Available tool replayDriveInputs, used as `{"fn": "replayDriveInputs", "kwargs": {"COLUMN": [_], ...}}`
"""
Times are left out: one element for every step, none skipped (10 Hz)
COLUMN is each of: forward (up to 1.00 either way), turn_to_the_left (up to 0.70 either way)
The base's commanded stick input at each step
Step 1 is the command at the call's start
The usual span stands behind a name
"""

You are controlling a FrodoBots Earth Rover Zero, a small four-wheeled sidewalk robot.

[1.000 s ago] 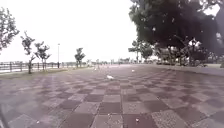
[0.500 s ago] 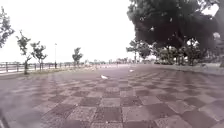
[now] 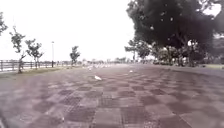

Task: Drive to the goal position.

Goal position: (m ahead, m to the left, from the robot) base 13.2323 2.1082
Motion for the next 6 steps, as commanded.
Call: {"fn": "replayDriveInputs", "kwargs": {"forward": [0.99, 0.99, 0.99, 0.99, 0.99, 0.99], "turn_to_the_left": [-0.40, -0.40, -0.40, -0.40, -0.40, -0.30]}}
